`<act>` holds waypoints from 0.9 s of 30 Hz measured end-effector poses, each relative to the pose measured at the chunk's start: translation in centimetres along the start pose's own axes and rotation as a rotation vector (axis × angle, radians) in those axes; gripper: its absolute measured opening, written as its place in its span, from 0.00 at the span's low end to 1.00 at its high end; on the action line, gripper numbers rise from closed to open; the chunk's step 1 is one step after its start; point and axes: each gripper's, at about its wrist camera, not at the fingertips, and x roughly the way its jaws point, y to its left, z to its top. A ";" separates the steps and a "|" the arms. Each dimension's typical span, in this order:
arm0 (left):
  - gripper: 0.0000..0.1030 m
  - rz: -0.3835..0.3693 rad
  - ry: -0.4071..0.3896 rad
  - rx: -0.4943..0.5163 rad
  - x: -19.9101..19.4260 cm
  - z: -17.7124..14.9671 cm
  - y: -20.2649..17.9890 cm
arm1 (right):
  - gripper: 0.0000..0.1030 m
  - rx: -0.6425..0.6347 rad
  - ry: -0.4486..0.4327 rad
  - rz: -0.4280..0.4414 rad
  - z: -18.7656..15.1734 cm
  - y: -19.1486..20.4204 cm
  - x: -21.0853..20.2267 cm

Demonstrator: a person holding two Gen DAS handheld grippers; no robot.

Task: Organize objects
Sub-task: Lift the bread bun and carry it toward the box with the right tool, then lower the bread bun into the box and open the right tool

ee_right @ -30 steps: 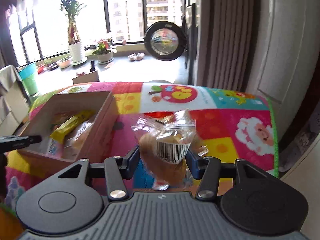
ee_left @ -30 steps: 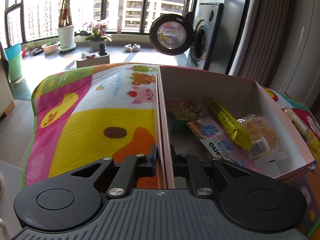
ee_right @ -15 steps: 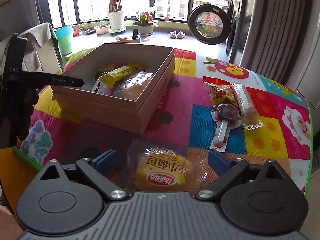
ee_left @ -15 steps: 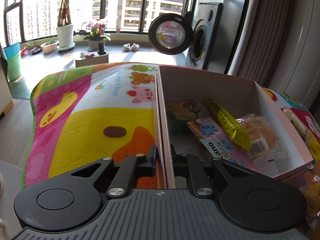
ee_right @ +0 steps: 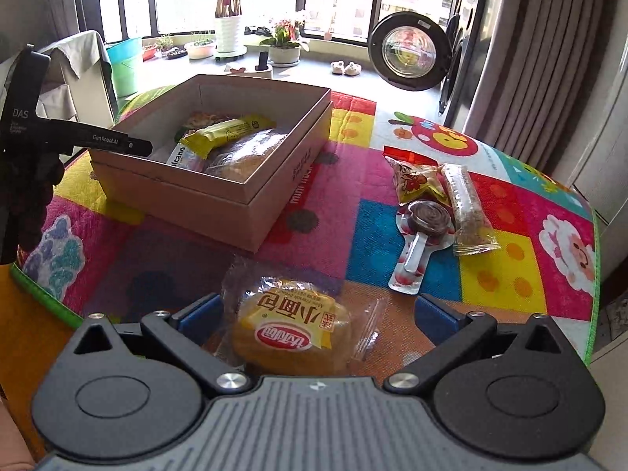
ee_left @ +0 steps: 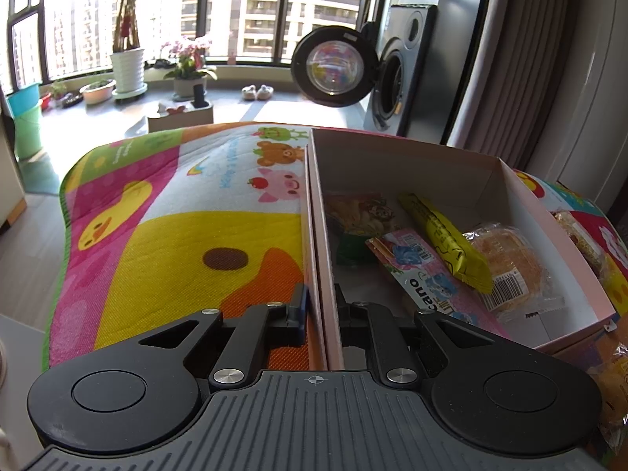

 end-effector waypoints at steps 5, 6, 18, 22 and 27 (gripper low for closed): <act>0.13 0.001 0.003 0.003 -0.1 0.1 0.0 | 1.00 0.100 0.033 0.043 1.0 -1.1 1.5; 0.13 0.000 0.003 0.002 -0.1 0.1 0.0 | 1.00 0.129 0.056 0.059 1.0 -1.2 1.6; 0.13 -0.001 0.006 0.001 -0.1 0.1 0.1 | 1.00 -0.083 0.019 0.208 1.0 5.5 -1.4; 0.13 -0.001 0.006 0.001 -0.2 0.1 0.1 | 1.00 -0.145 0.044 0.170 0.9 6.0 0.5; 0.13 -0.002 0.006 0.000 -0.2 0.1 0.1 | 0.96 -0.133 0.104 0.193 0.6 6.2 3.0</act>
